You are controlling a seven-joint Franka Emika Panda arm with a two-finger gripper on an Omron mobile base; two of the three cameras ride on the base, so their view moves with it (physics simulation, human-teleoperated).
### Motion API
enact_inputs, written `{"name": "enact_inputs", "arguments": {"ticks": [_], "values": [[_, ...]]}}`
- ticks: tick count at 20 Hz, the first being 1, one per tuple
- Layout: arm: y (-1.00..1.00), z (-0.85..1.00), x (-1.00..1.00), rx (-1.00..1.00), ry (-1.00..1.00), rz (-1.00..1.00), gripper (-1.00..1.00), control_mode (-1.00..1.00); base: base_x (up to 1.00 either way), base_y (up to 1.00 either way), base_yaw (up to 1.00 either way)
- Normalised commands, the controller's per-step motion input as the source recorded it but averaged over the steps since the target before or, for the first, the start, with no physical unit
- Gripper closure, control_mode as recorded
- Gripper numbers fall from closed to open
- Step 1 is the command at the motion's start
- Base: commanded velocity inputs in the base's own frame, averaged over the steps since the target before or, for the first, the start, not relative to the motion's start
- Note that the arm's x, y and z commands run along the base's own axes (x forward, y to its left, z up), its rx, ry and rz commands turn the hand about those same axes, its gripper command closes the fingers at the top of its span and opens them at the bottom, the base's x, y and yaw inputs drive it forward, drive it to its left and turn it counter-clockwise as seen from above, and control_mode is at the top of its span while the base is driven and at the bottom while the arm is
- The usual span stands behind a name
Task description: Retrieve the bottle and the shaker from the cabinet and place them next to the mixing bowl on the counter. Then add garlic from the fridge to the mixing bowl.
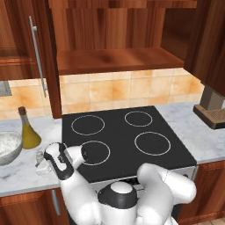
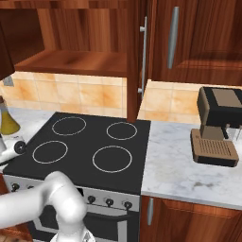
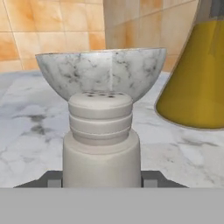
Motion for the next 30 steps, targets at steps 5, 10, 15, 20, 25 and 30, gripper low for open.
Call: {"name": "enact_inputs", "arguments": {"ticks": [5, 10, 15, 20, 25, 30], "values": [[0.60, -0.05, 0.40, 0.00, -0.06, 0.00, 1.00, -1.00, 0.00, 0.00, 0.00], [0.62, -0.20, 0.23, 0.00, -0.04, 0.00, 1.00, -1.00, 0.00, 0.00, 0.00], [0.16, -0.28, -0.06, 0.04, -0.01, 0.00, 1.00, -1.00, 0.00, 0.00, 0.00], [0.00, -0.23, -0.07, 0.05, 0.00, 0.00, -1.00, -1.00, 0.00, 0.00, 0.00], [0.00, 0.00, -0.01, 0.00, 0.00, 0.00, -1.00, -1.00, 0.00, 0.00, 0.00], [-0.38, 0.15, -0.11, -0.02, 0.00, 0.00, -1.00, -1.00, 0.00, 0.00, 0.00]]}}
